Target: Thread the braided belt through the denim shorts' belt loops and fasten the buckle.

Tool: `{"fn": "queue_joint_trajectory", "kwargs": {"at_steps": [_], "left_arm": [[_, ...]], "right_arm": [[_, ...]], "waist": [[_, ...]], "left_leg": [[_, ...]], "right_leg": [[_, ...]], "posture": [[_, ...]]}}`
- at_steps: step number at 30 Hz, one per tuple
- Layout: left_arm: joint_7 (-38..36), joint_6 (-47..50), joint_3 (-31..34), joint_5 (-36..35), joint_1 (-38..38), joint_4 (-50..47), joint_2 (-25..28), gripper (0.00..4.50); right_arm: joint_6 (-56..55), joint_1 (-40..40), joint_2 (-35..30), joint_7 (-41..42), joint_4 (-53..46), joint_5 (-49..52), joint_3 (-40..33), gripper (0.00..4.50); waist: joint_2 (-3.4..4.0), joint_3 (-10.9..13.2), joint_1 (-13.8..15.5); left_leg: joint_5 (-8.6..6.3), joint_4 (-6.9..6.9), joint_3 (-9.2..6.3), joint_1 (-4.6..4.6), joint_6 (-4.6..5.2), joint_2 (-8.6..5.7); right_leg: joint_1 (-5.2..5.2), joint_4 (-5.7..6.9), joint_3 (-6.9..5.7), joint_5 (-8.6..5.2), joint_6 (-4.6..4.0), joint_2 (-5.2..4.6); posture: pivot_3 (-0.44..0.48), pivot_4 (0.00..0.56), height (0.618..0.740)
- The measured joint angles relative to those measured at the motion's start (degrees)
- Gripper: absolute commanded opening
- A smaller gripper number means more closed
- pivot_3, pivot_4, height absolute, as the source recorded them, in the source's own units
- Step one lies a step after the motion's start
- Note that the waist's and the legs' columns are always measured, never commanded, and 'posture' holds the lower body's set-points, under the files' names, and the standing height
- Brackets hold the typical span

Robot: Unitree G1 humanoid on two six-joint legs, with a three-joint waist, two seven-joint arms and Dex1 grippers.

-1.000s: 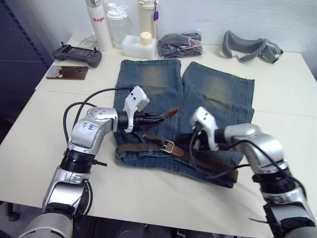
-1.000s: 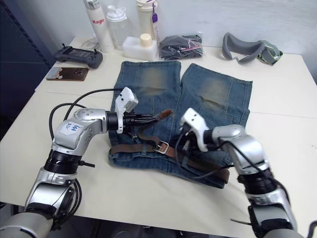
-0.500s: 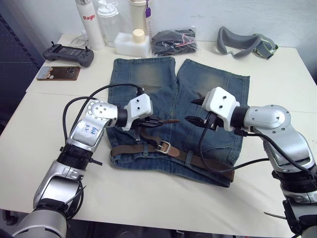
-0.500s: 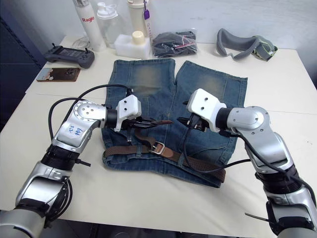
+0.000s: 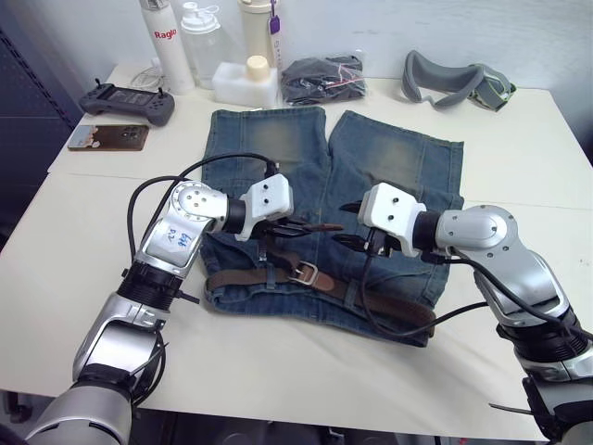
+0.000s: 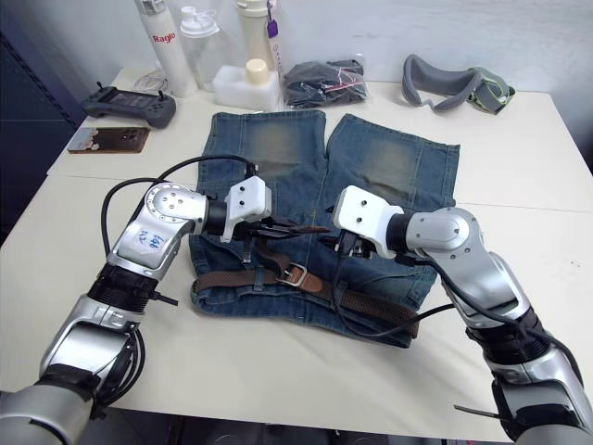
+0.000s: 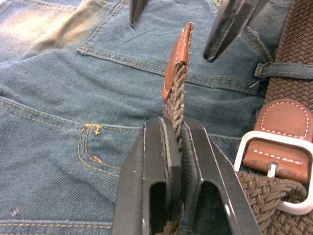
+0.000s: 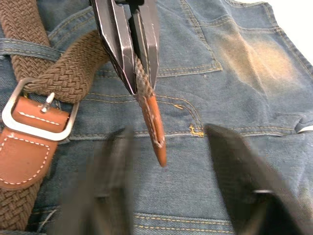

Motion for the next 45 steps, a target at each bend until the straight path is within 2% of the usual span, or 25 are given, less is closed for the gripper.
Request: {"fn": "queue_joint_trajectory", "kwargs": {"at_steps": [1,2,5,9,10,11,15,18,21,22,29,32,39,40,45], "left_arm": [[0.01,0.12,0.01,0.02,-0.1,0.0,-0.12,0.0],[0.03,0.16,0.02,0.05,-0.17,0.0,-0.11,0.0],[0.02,0.42,0.09,0.11,-0.31,0.01,-0.14,0.0],[0.05,1.28,0.3,0.02,-0.61,0.09,-0.64,1.54],[0.59,0.59,0.29,0.23,-1.14,0.18,-0.89,2.16],[0.67,0.31,0.29,0.33,-1.31,0.21,-0.91,2.42],[0.42,-1.18,0.21,0.94,-2.15,0.41,-0.9,2.42],[-0.07,-2.22,0.04,1.13,-2.15,1.5,-1.08,1.5],[-0.85,-2.47,0.01,1.12,-2.15,1.74,-1.1,0.16],[-1.24,-2.52,-0.01,1.11,-2.15,1.75,-1.1,0.03],[-1.75,-2.74,0.02,1.12,-2.15,2.32,-1.45,0.03],[-1.59,-3.3,0.02,1.3,-2.26,3.24,-1.79,0.0],[-0.8,-6.69,-0.04,4.29,-5.2,9.86,-1.17,0.0],[-0.69,-7.28,-0.04,4.8,-5.61,11.2,-1.08,0.0],[-0.78,-9.69,-0.31,6.16,-6.48,14.15,-1.28,0.0]], "right_arm": [[-0.03,0.0,0.18,0.02,0.0,0.01,0.0,0.31],[-0.03,0.02,0.24,0.04,0.0,0.0,0.0,0.13],[-0.15,0.03,0.25,0.1,0.01,-0.05,0.0,0.05],[-0.29,0.06,0.25,0.18,0.08,-0.12,0.02,0.0],[-0.34,0.14,0.25,0.21,0.08,-0.11,0.03,0.0],[-0.35,0.16,0.25,0.22,0.07,-0.11,0.03,0.0],[-0.37,0.48,0.25,0.23,0.07,-0.09,0.03,0.0],[-0.36,0.58,0.25,0.17,0.07,-0.08,0.03,0.0],[-0.33,0.6,0.25,-0.04,0.07,-0.1,0.02,0.0],[-0.27,0.6,0.25,-0.12,0.07,-0.11,-0.03,0.0],[0.2,0.83,0.44,-0.27,0.06,0.15,-0.19,0.0],[1.97,1.9,1.1,-0.92,-0.37,1.5,-1.02,1.11],[5.58,8.28,0.09,-1.18,-6.9,3.23,-0.63,4.27],[5.4,9.37,0.16,-1.81,-7.65,2.59,0.25,4.4],[2.84,13.59,1.1,-4.98,-7.97,-2.4,5.45,4.4]], "waist": [[0.0,0.0,0.0],[0.0,0.0,-0.01],[0.0,0.0,-0.02],[0.0,0.0,-0.03],[0.0,0.0,-0.03],[0.0,0.0,-0.03],[0.0,0.0,-0.03],[0.0,0.0,-0.11],[0.0,0.0,-0.1],[0.0,0.0,-0.09],[0.0,0.0,-0.09],[0.0,0.0,-0.08],[-0.03,-0.01,-0.01],[-0.03,-0.01,-0.01],[-0.03,-0.01,-0.08]], "left_leg": [[0.03,0.0,-0.01,0.0,0.0,0.0],[0.05,0.01,-0.01,0.0,-0.01,0.0],[0.1,0.03,-0.01,0.03,-0.03,0.0],[0.21,0.08,-0.01,0.04,-0.06,0.0],[0.25,0.09,-0.01,0.04,-0.08,0.0],[0.28,0.09,-0.02,0.05,-0.09,0.0],[0.4,0.12,-0.01,0.12,-0.13,0.0],[0.45,0.22,-0.01,0.13,-0.16,0.0],[0.46,0.39,-0.03,0.11,-0.16,0.0],[0.46,0.45,-0.02,0.11,-0.16,0.0],[0.45,0.83,-0.04,0.08,-0.15,0.02],[0.46,0.88,-0.03,0.09,-0.15,0.02],[0.46,0.9,-0.03,0.05,-0.15,0.03],[0.46,0.9,-0.01,0.06,-0.15,0.02],[0.49,0.96,0.04,0.07,-0.18,0.02]], "right_leg": [[-0.01,0.04,0.0,0.01,-0.01,0.0],[-0.02,0.05,0.0,0.01,-0.02,0.0],[-0.04,0.19,0.01,0.02,-0.03,-0.01],[-0.09,0.35,0.03,0.04,-0.08,-0.02],[-0.1,0.38,0.03,0.05,-0.1,-0.02],[-0.1,0.4,0.02,0.07,-0.12,-0.02],[-0.1,0.52,0.04,0.1,-0.18,-0.02],[-0.14,0.61,0.07,0.11,-0.22,-0.02],[-0.16,0.71,0.08,0.09,-0.25,-0.04],[-0.16,0.75,0.08,0.09,-0.26,-0.04],[-0.16,1.02,0.12,0.14,-0.33,-0.07],[-0.18,1.15,0.13,0.14,-0.34,-0.09],[-0.25,1.23,0.12,0.13,-0.35,-0.09],[-0.27,1.26,0.15,0.13,-0.35,-0.1],[-0.34,1.4,0.22,0.13,-0.35,-0.11]], "posture": [[0.0,0.15,0.656],[0.0,0.15,0.656],[0.0,0.15,0.656],[0.0,0.15,0.656],[0.0,0.15,0.656],[0.0,0.15,0.656],[0.0,0.15,0.656],[0.0,0.15,0.656],[0.0,0.15,0.656],[0.0,0.15,0.656],[0.0,0.15,0.656],[0.0,0.15,0.656],[0.0,0.15,0.656],[0.0,0.15,0.656],[0.0,0.15,0.656]]}}
